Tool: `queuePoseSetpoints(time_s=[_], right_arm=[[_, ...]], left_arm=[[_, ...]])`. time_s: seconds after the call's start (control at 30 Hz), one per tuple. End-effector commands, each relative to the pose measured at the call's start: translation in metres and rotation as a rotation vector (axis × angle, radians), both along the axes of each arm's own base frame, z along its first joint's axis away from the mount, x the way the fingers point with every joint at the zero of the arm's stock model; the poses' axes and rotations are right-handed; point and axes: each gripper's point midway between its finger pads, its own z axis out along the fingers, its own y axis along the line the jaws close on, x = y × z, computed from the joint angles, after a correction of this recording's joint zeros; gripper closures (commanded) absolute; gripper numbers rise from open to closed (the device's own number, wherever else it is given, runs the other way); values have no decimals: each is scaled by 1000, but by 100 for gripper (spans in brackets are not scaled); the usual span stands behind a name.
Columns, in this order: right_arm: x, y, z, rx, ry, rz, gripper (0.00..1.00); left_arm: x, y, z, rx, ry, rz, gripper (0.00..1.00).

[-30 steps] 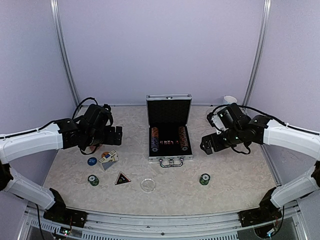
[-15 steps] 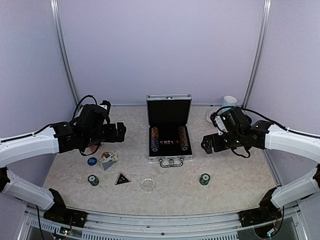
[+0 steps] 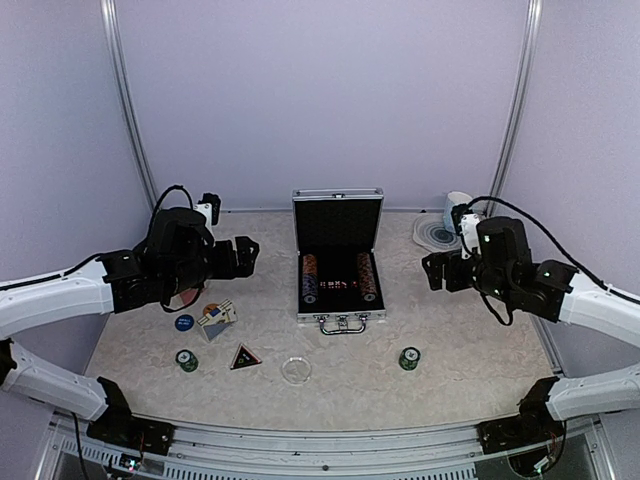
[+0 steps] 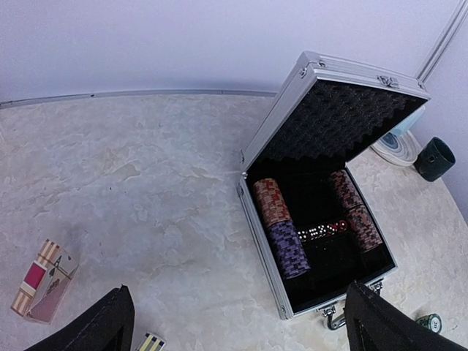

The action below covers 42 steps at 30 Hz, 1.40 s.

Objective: Pack up texas hold em set
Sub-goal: Pick up the poker case from the center of the board.

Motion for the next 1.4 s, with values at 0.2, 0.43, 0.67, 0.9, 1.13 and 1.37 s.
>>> queuePoseSetpoints(time_s=[0.2,0.43,0.67,0.9,1.13,1.37], right_arm=[[12,-53,60,-81,-418,-190,1],[21,-60,47,-185,-435,-242,1],[22,-91,21,-290,-679,-250,1],[45,-117,-13,-285,-640,-239,1],[44,-124,-21,-243,-674,-174,1],[39,-122,-34,-230,-679,-131,1]], left_arm=[[-6,0,13,3,-42,-28,1],[-9,6,16,14,-50,-25,1],[-10,6,19,31,-49,-39,1],[-13,16,29,55,-84,-22,1],[-16,22,30,55,-96,-12,1],[-16,21,26,54,-89,-17,1]])
